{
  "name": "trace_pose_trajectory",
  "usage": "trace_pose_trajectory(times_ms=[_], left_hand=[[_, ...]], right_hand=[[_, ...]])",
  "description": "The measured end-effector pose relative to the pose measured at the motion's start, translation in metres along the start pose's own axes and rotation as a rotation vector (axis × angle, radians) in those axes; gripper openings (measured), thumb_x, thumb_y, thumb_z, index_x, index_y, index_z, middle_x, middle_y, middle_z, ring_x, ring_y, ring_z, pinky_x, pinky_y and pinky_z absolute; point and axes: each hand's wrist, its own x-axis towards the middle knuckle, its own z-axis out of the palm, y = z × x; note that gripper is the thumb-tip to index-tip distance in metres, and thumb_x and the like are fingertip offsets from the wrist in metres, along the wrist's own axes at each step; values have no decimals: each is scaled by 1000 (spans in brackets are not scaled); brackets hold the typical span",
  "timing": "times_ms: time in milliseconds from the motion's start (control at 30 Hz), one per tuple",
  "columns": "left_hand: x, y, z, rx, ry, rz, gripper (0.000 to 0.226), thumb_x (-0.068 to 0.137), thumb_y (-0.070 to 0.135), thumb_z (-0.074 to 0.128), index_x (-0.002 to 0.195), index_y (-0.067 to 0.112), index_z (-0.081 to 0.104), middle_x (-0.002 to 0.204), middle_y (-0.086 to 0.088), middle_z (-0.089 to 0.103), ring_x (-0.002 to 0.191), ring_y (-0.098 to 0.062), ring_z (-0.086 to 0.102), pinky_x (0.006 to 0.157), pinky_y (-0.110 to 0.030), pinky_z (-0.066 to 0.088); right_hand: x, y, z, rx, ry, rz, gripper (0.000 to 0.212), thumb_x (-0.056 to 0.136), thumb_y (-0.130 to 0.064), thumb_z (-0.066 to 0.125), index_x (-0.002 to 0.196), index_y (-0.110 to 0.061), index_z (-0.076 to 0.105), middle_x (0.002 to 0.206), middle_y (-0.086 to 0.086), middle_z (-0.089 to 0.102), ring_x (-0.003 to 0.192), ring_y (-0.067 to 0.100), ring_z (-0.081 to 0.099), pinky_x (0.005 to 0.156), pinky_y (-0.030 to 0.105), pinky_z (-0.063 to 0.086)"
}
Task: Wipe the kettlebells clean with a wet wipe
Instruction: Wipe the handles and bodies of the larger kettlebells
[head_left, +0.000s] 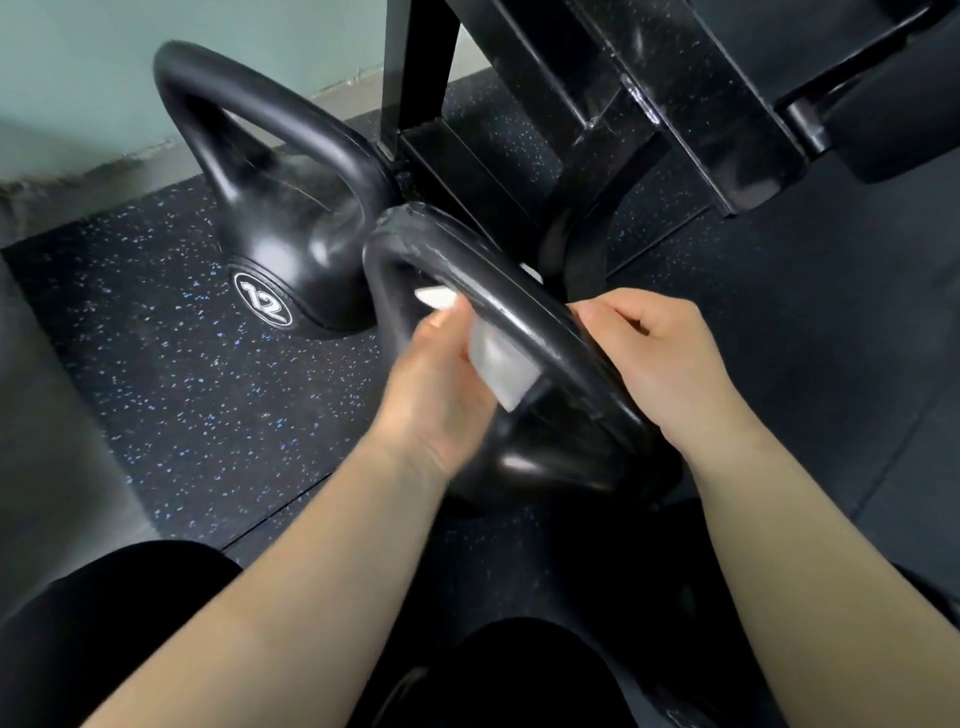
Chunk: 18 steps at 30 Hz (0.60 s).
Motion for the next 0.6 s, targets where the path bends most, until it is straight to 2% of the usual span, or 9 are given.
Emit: trace_pose_trajectory(times_ms=[33, 100, 133, 200, 233, 300, 433, 500, 600], left_hand=[[-7, -11, 1, 35, -30, -31, 35, 89, 34, 43, 100, 6, 60, 94, -4, 70, 91, -17, 65, 87, -33, 52], [-17, -20, 3, -7, 19, -101, 39, 91, 40, 38, 79, 10, 60, 90, -1, 71, 89, -17, 66, 82, -33, 53], [-18, -19, 4, -40, 50, -106, 40, 92, 40, 35, 71, 14, 57, 86, 0, 70, 86, -16, 66, 79, -32, 54], [-14, -8, 5, -96, 125, -67, 39, 94, 36, 34, 69, 16, 55, 82, 1, 68, 81, -15, 65, 77, -30, 54], [-10, -1, 6, -121, 160, -36, 37, 94, 35, 34, 71, 16, 56, 81, 2, 66, 79, -14, 64, 80, -29, 52], [-1, 11, 6, -144, 196, 21, 33, 95, 34, 34, 79, 15, 56, 83, 3, 63, 81, -12, 62, 86, -29, 49], [6, 10, 4, -157, 140, 19, 33, 93, 31, 40, 100, 5, 60, 101, -5, 64, 106, -24, 60, 100, -40, 45], [-1, -4, 3, -72, 89, -20, 40, 94, 28, 37, 116, -1, 52, 109, -10, 62, 105, -24, 60, 97, -36, 48], [-15, -21, 0, -65, 56, -67, 41, 94, 19, 37, 127, -4, 40, 101, -8, 63, 93, -18, 62, 86, -28, 52]], right_hand=[[0, 0, 0, 11, 1, 16, 22, 85, -18, 52, 80, -4, 68, 86, 23, 65, 64, 19, 54, 56, 15, 41], [-1, -1, 1, 48, 0, 44, 20, 85, -18, 52, 77, -11, 70, 84, 15, 68, 68, 9, 58, 59, 15, 45], [-1, 0, 1, 59, 2, 52, 20, 84, -18, 52, 78, -11, 70, 85, 16, 68, 70, 10, 59, 61, 17, 46], [-2, 0, 1, 46, 6, 46, 23, 84, -20, 52, 81, -3, 68, 91, 25, 64, 72, 20, 58, 61, 20, 44], [-2, 1, 1, 37, 9, 36, 26, 84, -21, 53, 83, 1, 66, 93, 29, 62, 70, 23, 56, 59, 20, 42], [-2, 2, 1, 29, 18, 29, 30, 84, -22, 53, 85, 8, 62, 93, 34, 58, 67, 19, 49, 57, 20, 38], [-1, 2, 1, 25, 14, 24, 33, 84, -21, 53, 86, 11, 59, 90, 35, 57, 67, 15, 46, 57, 20, 38], [-1, 3, 1, 21, 17, 20, 31, 84, -21, 53, 85, 10, 60, 90, 34, 57, 68, 16, 48, 59, 22, 39], [-1, 2, 1, 0, 17, 4, 31, 84, -20, 52, 84, 9, 61, 90, 35, 57, 66, 27, 51, 58, 22, 39]])
